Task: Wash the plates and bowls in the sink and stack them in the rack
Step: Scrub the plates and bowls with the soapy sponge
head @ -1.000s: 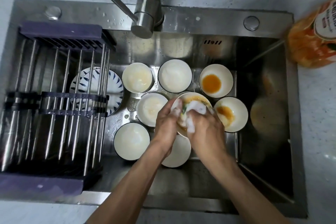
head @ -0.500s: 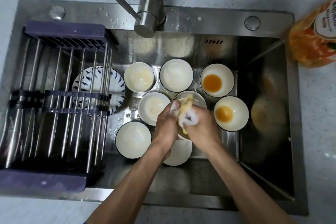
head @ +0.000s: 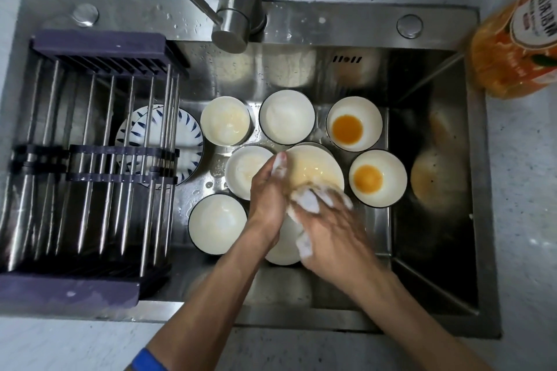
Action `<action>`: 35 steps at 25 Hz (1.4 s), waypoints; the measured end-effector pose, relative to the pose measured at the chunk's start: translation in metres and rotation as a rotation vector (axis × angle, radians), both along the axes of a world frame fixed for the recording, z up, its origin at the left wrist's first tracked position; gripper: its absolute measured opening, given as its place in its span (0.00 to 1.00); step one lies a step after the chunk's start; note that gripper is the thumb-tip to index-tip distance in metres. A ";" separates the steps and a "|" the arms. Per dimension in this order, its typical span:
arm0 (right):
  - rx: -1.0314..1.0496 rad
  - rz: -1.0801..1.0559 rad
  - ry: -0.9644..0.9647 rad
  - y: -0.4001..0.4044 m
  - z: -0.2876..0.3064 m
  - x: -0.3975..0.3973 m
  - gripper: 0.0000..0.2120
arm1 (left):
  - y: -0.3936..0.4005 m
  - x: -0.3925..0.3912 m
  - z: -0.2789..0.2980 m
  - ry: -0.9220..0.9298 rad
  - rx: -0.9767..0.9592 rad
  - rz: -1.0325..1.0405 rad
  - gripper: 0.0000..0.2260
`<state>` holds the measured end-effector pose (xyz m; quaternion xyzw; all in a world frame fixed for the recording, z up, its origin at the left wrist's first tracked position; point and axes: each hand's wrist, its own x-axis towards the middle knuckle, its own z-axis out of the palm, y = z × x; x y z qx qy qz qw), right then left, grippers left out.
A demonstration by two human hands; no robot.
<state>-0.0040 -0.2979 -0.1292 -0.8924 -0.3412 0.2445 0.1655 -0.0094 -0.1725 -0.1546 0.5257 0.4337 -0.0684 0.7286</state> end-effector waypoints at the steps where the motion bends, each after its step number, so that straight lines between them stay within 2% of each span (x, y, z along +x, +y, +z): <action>1: 0.062 -0.022 0.004 -0.002 -0.004 0.003 0.23 | 0.004 0.003 0.001 0.017 -0.027 -0.011 0.18; 4: 0.128 0.046 -0.028 -0.007 -0.010 0.006 0.22 | 0.019 0.016 0.011 0.106 -0.006 -0.287 0.12; 5: 0.136 0.003 -0.011 -0.008 -0.014 0.004 0.21 | 0.017 0.016 0.012 0.106 0.020 -0.343 0.10; 6: 0.196 -0.137 0.052 -0.003 -0.013 0.002 0.20 | 0.011 0.015 0.013 0.071 0.057 -0.321 0.09; 7: 0.271 -0.244 0.038 0.000 -0.015 0.000 0.19 | 0.004 0.014 0.014 0.029 0.111 -0.257 0.09; 8: 0.326 -0.323 0.052 -0.001 -0.015 -0.002 0.18 | 0.001 0.013 0.017 0.003 0.161 -0.200 0.13; 9: 0.311 -0.301 0.012 -0.002 -0.015 -0.004 0.20 | 0.003 0.013 0.021 -0.018 0.181 -0.193 0.17; 10: 0.270 -0.182 -0.021 -0.006 -0.016 -0.002 0.23 | 0.006 0.016 0.021 -0.028 0.177 -0.246 0.18; 11: 0.260 -0.090 -0.067 -0.010 -0.018 -0.002 0.27 | 0.008 0.017 0.021 -0.019 0.167 -0.343 0.17; 12: 0.264 -0.100 -0.040 -0.012 -0.019 -0.003 0.29 | 0.008 0.017 0.020 -0.015 0.181 -0.405 0.15; 13: 0.267 -0.142 -0.063 -0.012 -0.020 -0.002 0.26 | 0.007 0.016 0.017 -0.032 0.212 -0.386 0.14; 15: 0.322 -0.247 -0.091 -0.013 -0.020 -0.006 0.20 | 0.003 0.013 0.020 -0.006 0.246 -0.305 0.17; 18: 0.255 0.039 -0.199 -0.020 -0.022 -0.001 0.26 | 0.006 0.014 0.020 0.071 0.225 -0.450 0.17; 22: 0.337 -0.175 -0.062 -0.012 -0.018 0.004 0.21 | 0.000 0.009 0.025 0.040 0.242 -0.250 0.17; 24: 0.268 0.042 -0.166 -0.016 -0.019 0.007 0.24 | 0.002 0.012 0.024 0.084 0.176 -0.398 0.18; 25: 0.283 0.069 -0.174 -0.022 -0.023 0.009 0.24 | 0.006 0.016 0.022 0.105 0.142 -0.449 0.17; 26: 0.350 -0.014 -0.082 -0.025 -0.022 0.012 0.22 | 0.009 0.018 0.020 0.098 0.093 -0.440 0.18; 27: 0.461 -0.183 0.112 -0.026 -0.018 0.014 0.20 | 0.010 0.016 0.020 0.077 0.009 -0.389 0.21; 29: 0.663 -0.549 0.623 -0.028 -0.006 0.017 0.18 | 0.002 0.000 0.014 0.051 -0.224 -0.237 0.27; 30: 0.706 -0.665 0.834 -0.033 -0.004 0.020 0.20 | -0.001 -0.008 0.011 0.053 -0.315 -0.174 0.28; 32: 0.775 -0.826 1.200 -0.050 -0.007 0.023 0.28 | 0.002 -0.018 0.004 0.055 -0.399 -0.184 0.27; 33: 0.858 -0.910 1.321 -0.058 -0.009 0.026 0.32 | 0.004 -0.020 0.001 0.049 -0.445 -0.216 0.28; 34: 0.918 -1.020 1.362 -0.062 -0.008 0.027 0.35 | 0.004 -0.021 0.000 0.045 -0.487 -0.239 0.29; 35: 0.930 -1.142 1.343 -0.065 -0.011 0.026 0.33 | 0.001 -0.022 -0.001 0.047 -0.520 -0.248 0.31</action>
